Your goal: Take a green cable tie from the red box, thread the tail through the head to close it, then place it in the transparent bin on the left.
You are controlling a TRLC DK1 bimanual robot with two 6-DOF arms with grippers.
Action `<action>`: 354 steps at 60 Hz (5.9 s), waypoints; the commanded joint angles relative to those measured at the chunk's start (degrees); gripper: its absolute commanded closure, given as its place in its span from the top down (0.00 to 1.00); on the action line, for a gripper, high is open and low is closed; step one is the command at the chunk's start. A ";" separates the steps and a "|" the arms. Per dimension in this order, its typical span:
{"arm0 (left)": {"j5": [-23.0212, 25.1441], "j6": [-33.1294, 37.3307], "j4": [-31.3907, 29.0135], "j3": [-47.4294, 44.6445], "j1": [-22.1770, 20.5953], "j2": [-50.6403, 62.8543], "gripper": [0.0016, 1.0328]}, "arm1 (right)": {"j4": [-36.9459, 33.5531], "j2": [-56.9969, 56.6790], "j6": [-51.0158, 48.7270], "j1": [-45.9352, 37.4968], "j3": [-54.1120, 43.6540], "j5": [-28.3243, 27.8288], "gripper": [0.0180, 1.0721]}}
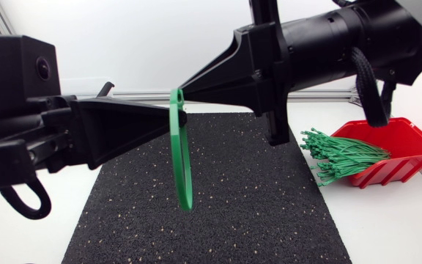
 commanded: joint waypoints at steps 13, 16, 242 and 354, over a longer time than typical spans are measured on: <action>2.10 0.80 1.00 2.32 -1.59 -1.69 0.03 | 1.62 2.79 -1.28 -1.39 -2.31 1.79 0.06; 2.10 0.80 0.91 2.32 -1.59 -1.86 0.03 | 1.62 3.49 -1.37 -1.47 -2.40 1.70 0.06; -48.70 44.30 0.65 20.69 43.14 38.83 0.97 | -9.55 -24.28 -62.46 -10.00 -27.01 78.25 0.95; -45.12 36.27 2.37 -35.62 36.34 -28.45 0.97 | 20.34 -66.08 -78.64 -33.89 -66.10 58.02 0.95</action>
